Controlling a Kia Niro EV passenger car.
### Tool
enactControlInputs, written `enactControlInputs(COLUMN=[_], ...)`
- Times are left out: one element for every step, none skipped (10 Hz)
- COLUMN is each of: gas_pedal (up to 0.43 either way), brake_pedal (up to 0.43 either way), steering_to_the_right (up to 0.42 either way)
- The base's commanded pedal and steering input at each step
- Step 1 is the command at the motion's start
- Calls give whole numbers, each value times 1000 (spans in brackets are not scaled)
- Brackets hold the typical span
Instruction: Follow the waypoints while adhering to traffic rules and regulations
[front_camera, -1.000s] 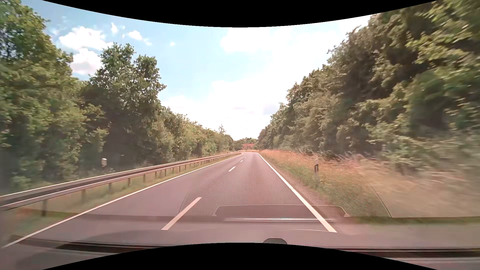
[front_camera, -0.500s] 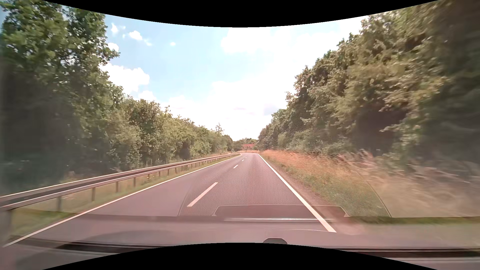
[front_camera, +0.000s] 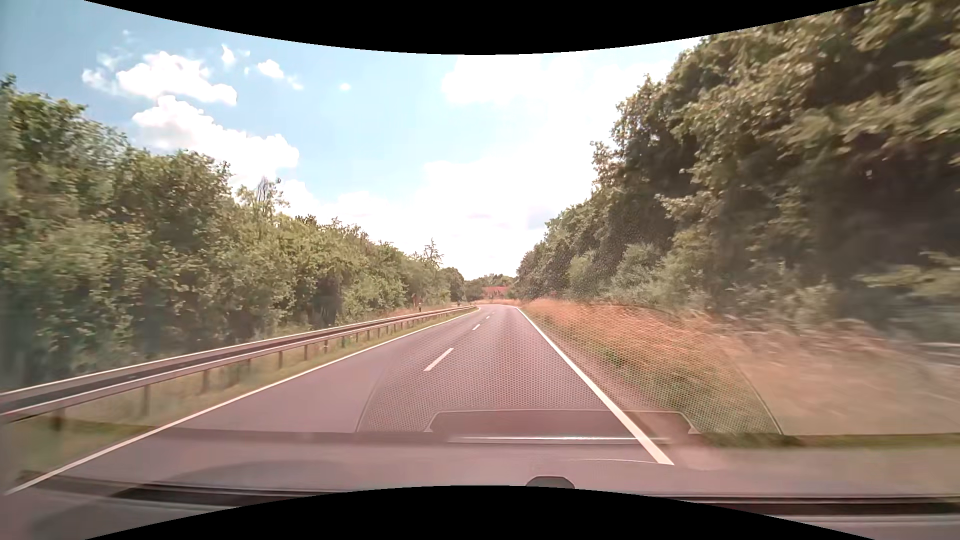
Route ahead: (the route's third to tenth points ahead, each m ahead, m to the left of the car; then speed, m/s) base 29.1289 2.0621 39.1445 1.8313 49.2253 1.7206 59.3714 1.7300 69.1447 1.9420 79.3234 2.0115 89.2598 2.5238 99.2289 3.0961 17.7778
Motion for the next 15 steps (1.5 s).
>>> enactControlInputs(gas_pedal=[67,67,67,67,67,67,67,67,67,67,67,67,67,67,67], brake_pedal=[0,0,0,0,0,0,0,0,0,0,0,0,0,0,0], steering_to_the_right=[-4,-4,-4,-4,-4,-4,-4,-4,-4,-4,-4,-4,-4,-4,-4])
